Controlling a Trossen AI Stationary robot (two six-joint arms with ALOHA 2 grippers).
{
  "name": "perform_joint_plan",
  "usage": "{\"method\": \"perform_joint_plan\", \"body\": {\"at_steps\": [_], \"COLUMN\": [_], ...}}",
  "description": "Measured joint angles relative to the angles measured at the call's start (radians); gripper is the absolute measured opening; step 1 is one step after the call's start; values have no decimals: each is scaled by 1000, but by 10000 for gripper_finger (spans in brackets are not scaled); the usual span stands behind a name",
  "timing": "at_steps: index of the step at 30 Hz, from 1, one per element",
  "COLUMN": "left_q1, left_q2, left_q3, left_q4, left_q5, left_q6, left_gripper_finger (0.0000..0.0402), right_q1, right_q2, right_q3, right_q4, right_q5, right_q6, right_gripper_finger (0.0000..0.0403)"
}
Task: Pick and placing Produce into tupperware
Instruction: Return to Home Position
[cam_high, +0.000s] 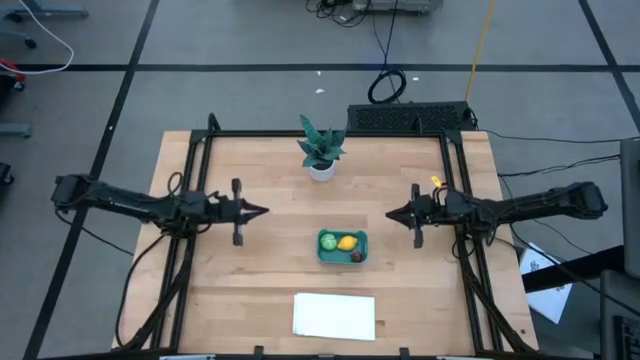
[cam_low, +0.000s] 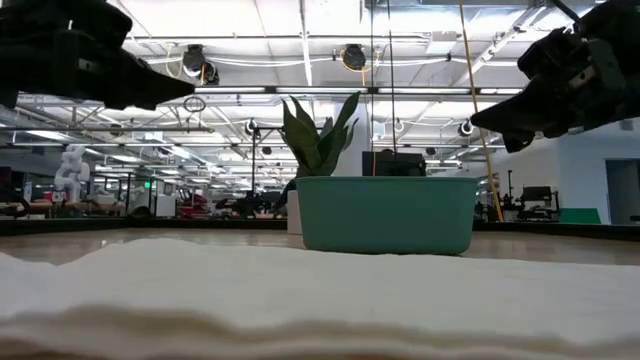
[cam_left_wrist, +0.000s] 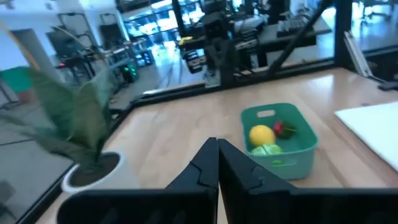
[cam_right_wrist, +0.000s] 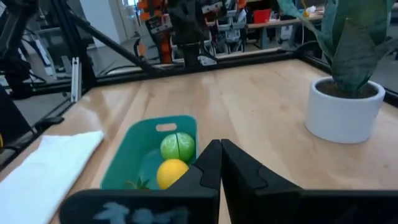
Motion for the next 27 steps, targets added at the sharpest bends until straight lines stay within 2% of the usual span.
{"method": "perform_joint_plan", "body": {"at_steps": [10,19,27], "left_q1": [2,-46,-78], "left_q2": [-237,-365,-454], "left_q3": [5,5,5], "left_q4": [-226,-348,-404], "left_q5": [-29,-107,-110], "left_q6": [-20,-8,2], "left_gripper_finger": [2,1,1], "right_q1": [2,13,43], "right_q2": [-109,-247,-355], "right_q3": [0,-1,-1], "right_q4": [-61,-125,-180], "right_q5": [0,-30,-29], "right_q6": [-1,1,-8], "right_gripper_finger": [0,0,0]}}
